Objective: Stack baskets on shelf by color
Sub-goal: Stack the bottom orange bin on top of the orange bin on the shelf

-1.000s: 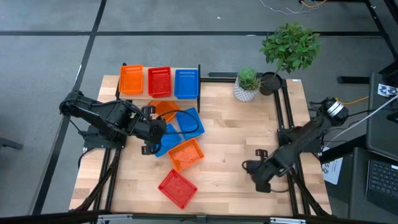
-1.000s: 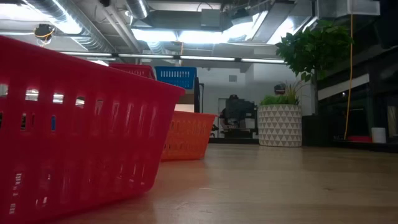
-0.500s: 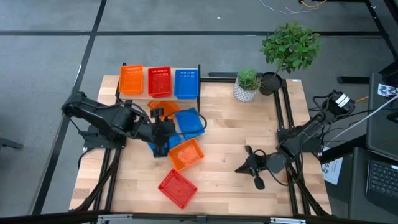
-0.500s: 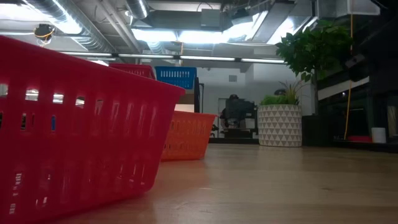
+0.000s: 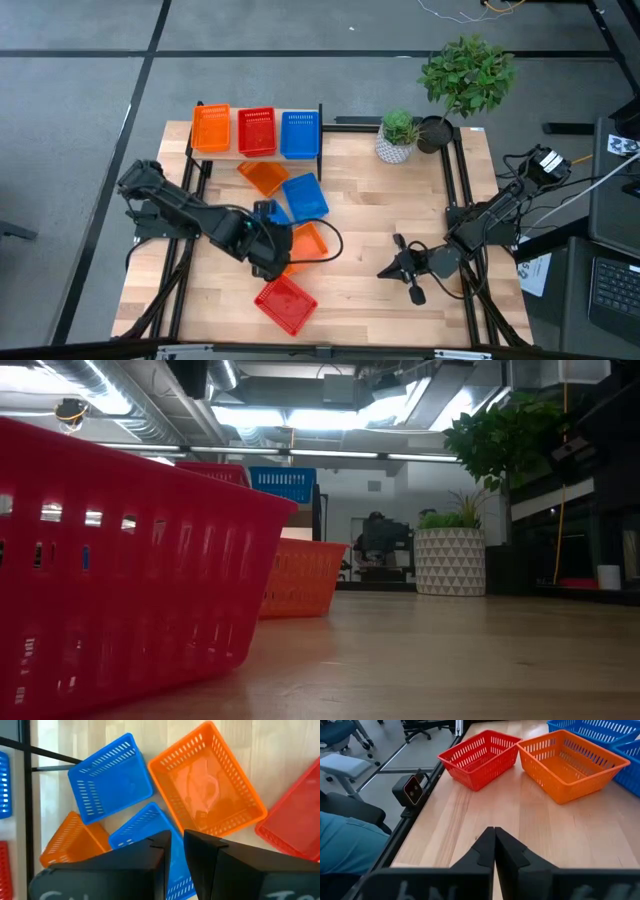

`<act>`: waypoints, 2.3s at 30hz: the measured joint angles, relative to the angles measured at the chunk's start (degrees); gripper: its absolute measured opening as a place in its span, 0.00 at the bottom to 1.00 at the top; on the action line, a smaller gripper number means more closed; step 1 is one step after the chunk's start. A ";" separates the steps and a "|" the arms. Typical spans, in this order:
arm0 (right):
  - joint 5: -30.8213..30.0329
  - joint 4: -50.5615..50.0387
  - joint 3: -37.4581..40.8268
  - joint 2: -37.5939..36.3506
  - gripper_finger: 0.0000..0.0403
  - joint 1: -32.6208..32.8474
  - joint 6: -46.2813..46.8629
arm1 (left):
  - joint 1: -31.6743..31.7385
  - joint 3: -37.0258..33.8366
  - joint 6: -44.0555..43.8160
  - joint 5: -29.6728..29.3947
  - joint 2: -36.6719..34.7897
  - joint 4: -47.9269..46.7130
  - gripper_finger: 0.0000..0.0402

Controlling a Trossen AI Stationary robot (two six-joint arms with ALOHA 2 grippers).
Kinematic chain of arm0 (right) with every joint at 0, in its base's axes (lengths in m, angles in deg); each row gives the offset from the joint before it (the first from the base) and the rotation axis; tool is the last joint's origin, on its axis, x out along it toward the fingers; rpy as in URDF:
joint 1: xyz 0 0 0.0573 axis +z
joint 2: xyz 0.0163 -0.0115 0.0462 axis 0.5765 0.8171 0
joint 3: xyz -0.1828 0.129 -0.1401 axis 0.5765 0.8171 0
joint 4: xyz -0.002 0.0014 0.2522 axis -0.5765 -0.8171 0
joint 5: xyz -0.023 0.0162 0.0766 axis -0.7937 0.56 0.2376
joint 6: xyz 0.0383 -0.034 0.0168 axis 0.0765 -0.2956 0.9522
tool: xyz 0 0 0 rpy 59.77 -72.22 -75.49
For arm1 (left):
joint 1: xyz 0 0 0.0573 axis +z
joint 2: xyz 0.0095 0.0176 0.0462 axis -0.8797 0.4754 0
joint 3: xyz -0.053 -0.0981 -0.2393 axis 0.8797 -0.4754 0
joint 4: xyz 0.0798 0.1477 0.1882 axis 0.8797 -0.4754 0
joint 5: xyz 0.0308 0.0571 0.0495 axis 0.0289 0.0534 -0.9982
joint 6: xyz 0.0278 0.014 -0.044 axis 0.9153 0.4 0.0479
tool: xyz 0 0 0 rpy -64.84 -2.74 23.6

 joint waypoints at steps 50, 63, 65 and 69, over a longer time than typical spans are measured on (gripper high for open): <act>0.00 0.44 -0.07 0.04 0.02 0.02 7.56 | -3.49 -0.02 37.97 6.53 19.95 0.16 0.29; 0.04 0.37 -0.07 0.04 0.02 0.02 7.41 | -0.69 -0.02 39.22 7.68 24.39 0.32 0.20; 0.07 0.35 -0.07 0.04 0.02 0.02 7.41 | -0.71 -0.02 40.39 7.90 23.99 0.44 0.09; 0.07 0.35 -0.07 0.04 0.02 0.02 7.39 | -0.73 1.06 40.96 7.83 23.81 -0.28 0.02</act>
